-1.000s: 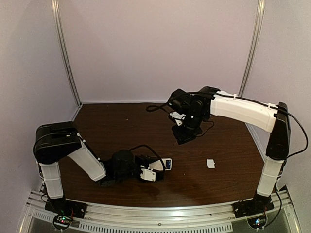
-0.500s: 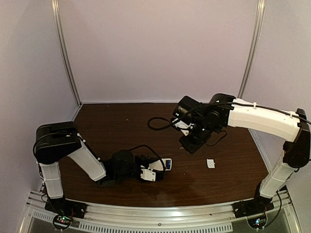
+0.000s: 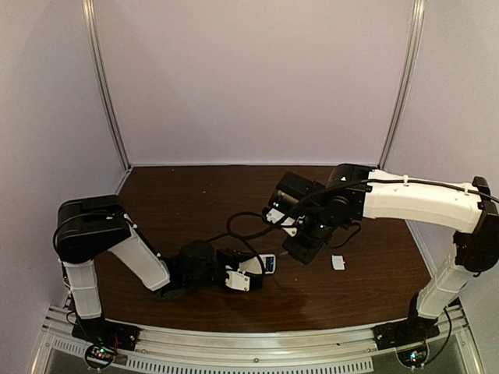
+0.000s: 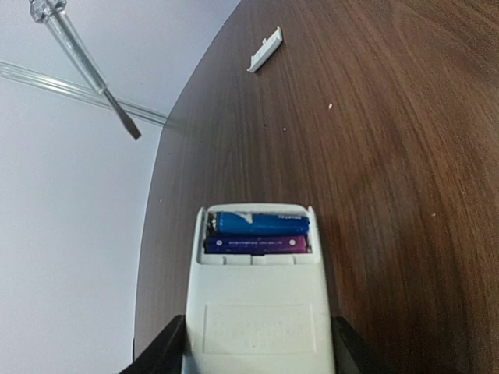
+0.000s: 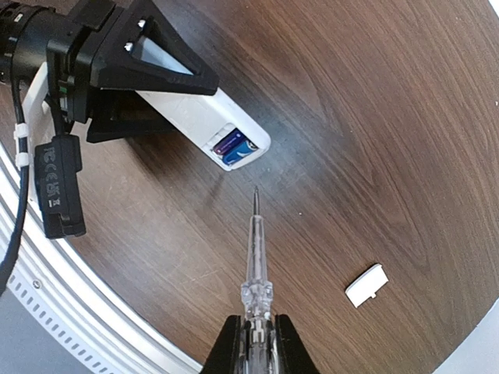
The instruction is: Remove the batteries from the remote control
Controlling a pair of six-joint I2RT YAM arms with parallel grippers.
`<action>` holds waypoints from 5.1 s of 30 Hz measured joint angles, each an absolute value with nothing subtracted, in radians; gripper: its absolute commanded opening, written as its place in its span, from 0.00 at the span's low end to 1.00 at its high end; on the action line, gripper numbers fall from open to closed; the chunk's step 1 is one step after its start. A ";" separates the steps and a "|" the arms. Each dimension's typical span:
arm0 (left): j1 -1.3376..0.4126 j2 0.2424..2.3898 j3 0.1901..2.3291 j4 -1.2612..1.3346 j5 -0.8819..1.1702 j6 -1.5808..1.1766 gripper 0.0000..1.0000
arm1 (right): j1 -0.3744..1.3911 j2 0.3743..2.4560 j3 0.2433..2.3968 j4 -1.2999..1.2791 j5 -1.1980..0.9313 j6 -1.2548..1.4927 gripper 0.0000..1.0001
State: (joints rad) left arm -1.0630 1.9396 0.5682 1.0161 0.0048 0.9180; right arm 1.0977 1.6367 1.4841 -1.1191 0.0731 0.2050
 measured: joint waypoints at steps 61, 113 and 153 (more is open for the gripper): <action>-1.063 1.940 0.568 1.016 0.005 0.918 0.00 | 1.137 1.753 1.514 -1.053 0.115 0.178 0.00; -1.063 1.943 0.568 0.998 0.004 0.918 0.00 | 1.114 1.796 1.489 -1.034 0.147 0.163 0.00; -1.062 1.943 0.568 0.996 0.005 0.918 0.00 | 1.099 1.780 1.446 -1.010 0.062 0.160 0.00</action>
